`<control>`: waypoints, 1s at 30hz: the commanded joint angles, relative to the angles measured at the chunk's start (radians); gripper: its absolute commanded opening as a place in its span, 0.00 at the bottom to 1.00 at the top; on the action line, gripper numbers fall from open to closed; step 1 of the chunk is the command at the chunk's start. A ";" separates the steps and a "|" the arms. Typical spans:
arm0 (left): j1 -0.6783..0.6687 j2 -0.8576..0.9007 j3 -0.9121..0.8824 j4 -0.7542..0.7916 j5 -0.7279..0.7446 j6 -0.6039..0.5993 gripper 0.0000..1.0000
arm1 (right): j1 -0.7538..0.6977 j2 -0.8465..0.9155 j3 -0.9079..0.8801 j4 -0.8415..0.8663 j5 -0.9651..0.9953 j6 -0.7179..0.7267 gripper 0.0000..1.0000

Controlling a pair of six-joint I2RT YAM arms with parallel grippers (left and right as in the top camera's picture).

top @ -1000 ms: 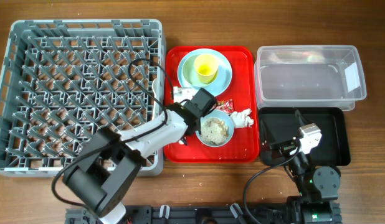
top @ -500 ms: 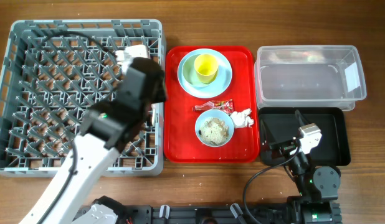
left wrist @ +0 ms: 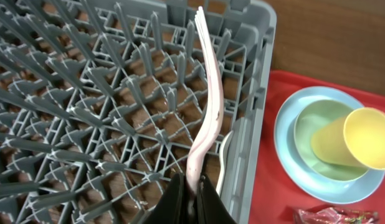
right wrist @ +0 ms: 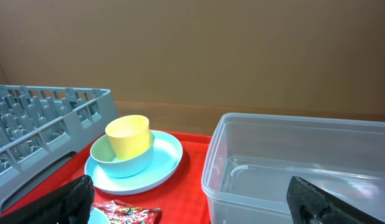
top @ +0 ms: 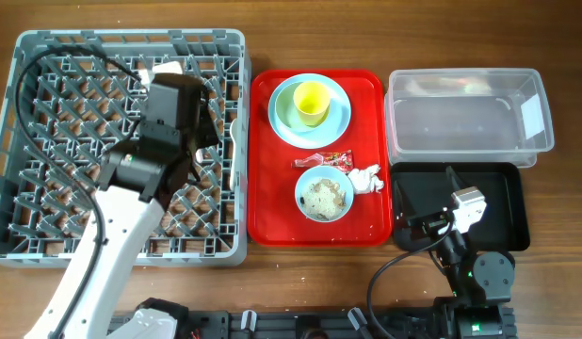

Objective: Sort waste into correct bins and load items into the dishwasher rack
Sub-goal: 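Grasp the white fork and carry it into the dish rack, then lower the fork upright into the rack beside the spoon and release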

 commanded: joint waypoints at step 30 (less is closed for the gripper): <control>0.040 0.273 0.010 0.107 0.008 0.023 0.04 | 0.006 0.005 -0.001 0.005 -0.002 -0.003 1.00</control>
